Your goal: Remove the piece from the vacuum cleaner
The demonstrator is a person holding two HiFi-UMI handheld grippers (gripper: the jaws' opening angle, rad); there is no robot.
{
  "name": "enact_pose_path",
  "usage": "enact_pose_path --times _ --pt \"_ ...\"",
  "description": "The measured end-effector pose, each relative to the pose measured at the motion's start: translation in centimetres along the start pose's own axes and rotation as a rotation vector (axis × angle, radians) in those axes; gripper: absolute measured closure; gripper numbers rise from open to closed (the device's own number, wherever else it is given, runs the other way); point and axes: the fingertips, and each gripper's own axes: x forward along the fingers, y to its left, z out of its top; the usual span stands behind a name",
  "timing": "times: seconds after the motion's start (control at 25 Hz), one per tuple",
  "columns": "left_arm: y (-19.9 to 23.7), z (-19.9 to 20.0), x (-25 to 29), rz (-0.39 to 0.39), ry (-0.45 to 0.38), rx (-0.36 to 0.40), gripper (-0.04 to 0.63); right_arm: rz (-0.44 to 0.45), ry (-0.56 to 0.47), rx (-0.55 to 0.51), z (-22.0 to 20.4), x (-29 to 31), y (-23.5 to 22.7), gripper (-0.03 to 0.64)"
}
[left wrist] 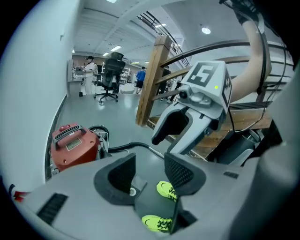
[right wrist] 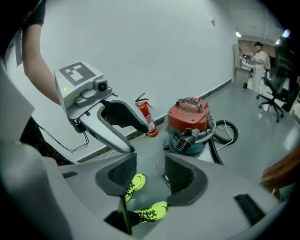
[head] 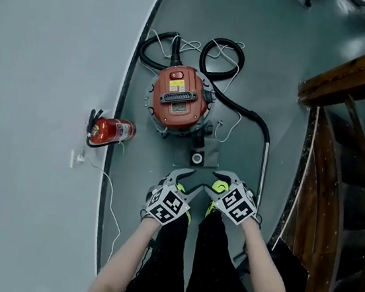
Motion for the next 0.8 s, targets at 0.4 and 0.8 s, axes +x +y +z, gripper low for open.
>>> enact_pose_path --times 0.4,0.8 --pt "-2.8 6.2 -7.5 -0.011 -0.007 0.023 0.403 -0.006 -0.026 -0.008 4.6 -7.5 2.0 0.419" --pt "-1.8 15.3 -12.6 0.041 -0.133 -0.001 0.403 -0.042 -0.139 0.019 10.5 -13.9 1.9 0.419"
